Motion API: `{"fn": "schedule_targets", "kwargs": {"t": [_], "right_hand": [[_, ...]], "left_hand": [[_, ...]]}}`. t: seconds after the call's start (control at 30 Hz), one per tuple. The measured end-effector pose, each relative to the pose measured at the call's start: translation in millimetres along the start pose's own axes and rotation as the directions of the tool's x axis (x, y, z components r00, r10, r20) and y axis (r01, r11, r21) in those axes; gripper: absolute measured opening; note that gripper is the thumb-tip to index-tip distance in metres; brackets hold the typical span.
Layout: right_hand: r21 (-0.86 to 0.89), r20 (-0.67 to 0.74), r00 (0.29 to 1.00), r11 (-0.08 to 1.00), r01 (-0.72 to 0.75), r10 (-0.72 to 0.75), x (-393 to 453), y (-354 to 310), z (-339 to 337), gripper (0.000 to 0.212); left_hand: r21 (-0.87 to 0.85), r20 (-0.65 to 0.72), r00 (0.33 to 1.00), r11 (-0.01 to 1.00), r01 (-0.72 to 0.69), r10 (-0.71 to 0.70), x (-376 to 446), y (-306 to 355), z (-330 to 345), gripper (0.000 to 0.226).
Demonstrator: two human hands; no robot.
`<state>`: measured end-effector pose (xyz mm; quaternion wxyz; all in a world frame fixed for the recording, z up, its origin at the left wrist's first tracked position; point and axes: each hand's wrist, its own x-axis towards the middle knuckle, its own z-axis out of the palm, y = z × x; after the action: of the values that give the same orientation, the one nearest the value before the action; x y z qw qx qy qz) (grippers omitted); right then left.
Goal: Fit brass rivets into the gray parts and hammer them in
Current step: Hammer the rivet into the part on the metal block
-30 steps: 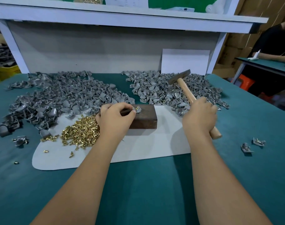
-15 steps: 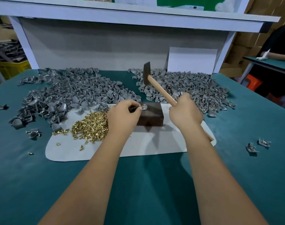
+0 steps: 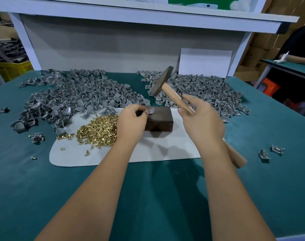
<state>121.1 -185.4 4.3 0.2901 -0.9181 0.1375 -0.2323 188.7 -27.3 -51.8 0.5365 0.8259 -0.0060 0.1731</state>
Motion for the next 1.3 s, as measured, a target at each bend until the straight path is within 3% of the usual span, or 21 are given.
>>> {"fn": "schedule_targets", "kwargs": {"t": [0.17, 0.33, 0.57, 0.73, 0.9, 1.07, 1.23, 1.3], "right_hand": [[-0.138, -0.066, 0.989, 0.983, 0.121, -0.131, -8.1, -4.6, -4.4, 0.034], [-0.234, -0.158, 0.972, 0.963, 0.134, -0.174, -13.2, -5.9, -16.5, 0.037], [-0.343, -0.04, 0.988, 0.93, 0.128, -0.151, -14.1, -1.4, -21.1, 0.017], [-0.295, 0.0, 0.981, 0.937, 0.186, -0.195, -21.1, -2.5, -11.7, 0.017], [-0.309, -0.034, 0.971, 0.927, 0.213, -0.235, -28.6, -4.8, -4.6, 0.051], [-0.338, 0.022, 0.969, 0.91, 0.24, -0.248, -26.5, -5.7, -3.3, 0.052], [-0.284, -0.088, 0.97, 0.939, 0.194, -0.227, -26.3, -7.0, -3.7, 0.05], [-0.308, -0.005, 0.974, 0.927, 0.212, -0.225, -27.6, -7.6, -2.7, 0.05]], "left_hand": [[0.019, -0.024, 1.0, 1.0, -0.013, 0.013, 2.1, -0.7, 0.7, 0.007], [0.011, -0.005, 0.999, 0.999, -0.035, 0.035, 4.8, -2.4, 1.8, 0.009], [0.027, 0.054, 0.996, 0.997, -0.078, 0.076, 8.4, -3.2, 0.2, 0.008], [-0.012, 0.054, 0.996, 0.997, -0.074, 0.074, 6.9, -1.7, -0.8, 0.008], [-0.038, 0.052, 0.997, 0.997, -0.062, 0.064, 6.1, -0.9, 0.0, 0.007], [-0.043, 0.034, 0.998, 0.997, -0.057, 0.058, 7.0, -2.3, 0.3, 0.008], [0.003, 0.015, 0.997, 0.997, -0.076, 0.076, 7.5, -3.3, 1.9, 0.007], [-0.05, 0.02, 0.997, 0.996, -0.073, 0.074, 6.3, -3.0, 1.2, 0.008]]}}
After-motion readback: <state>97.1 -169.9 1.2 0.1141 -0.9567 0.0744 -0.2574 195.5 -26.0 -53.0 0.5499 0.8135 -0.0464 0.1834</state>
